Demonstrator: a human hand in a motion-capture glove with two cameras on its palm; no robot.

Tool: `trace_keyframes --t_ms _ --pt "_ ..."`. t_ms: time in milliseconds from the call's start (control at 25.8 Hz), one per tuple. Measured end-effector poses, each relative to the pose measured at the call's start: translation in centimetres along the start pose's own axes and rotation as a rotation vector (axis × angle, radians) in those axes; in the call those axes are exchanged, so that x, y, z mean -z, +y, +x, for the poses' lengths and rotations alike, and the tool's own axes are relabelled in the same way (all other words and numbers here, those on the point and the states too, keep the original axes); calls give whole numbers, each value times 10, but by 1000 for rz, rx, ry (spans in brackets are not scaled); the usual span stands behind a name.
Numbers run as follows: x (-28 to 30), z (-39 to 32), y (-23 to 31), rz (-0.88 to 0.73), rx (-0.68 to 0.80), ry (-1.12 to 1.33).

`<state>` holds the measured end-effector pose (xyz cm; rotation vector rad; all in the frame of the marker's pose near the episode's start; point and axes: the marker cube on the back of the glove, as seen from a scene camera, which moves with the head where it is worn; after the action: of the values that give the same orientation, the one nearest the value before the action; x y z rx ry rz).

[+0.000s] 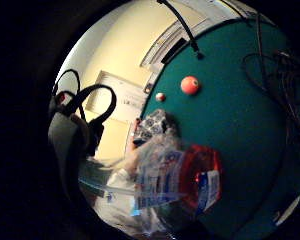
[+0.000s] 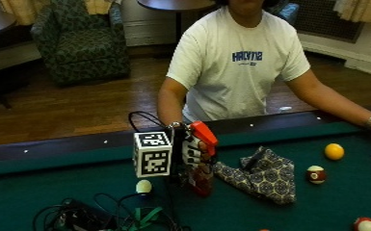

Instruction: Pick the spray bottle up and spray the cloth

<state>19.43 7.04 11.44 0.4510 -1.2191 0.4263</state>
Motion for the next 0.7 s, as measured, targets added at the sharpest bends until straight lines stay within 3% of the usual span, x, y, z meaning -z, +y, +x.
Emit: trace_keyframes --t_ms 427,699 --pt "9 -23 3 51 55 45" --pt "34 -86 0 -13 126 90"
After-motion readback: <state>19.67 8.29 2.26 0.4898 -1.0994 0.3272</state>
